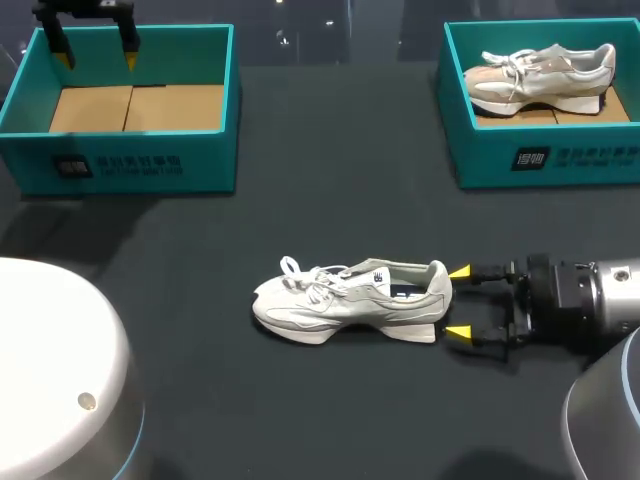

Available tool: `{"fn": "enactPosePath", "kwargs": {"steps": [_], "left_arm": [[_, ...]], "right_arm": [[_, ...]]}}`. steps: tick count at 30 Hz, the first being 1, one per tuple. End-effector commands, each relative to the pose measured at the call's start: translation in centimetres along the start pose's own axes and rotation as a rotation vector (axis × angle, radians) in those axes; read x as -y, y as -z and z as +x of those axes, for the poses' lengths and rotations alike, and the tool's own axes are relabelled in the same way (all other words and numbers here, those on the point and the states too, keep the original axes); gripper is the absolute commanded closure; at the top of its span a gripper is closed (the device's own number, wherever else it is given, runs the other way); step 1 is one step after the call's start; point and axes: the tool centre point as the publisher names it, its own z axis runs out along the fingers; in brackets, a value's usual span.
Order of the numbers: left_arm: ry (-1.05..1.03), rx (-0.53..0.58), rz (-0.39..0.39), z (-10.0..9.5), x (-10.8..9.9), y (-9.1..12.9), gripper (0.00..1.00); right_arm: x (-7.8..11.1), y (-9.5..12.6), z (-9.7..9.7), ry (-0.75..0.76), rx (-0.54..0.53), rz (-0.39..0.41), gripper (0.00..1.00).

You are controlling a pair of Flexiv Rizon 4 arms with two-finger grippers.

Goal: Take the shoe out of the shoebox, open the shoe tongue, remove and reinsert the insole, then place the shoe into the shoebox

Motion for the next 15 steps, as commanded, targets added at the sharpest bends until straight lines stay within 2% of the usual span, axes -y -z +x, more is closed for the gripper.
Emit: {"fn": "enactPosePath", "kwargs": {"steps": [1,15], "left_arm": [[0.000,0.000,0.000,0.0,0.0,0.0,0.00],[0.000,0.000,0.000,0.0,0.0,0.0,0.00]], "right_arm": [[0.2,-1.4,-0.2,-0.004,-0.003,0.006,0.00],[-0.6,-4.1,0.1,-0.010,-0.027,-0.003,0.00]]}}
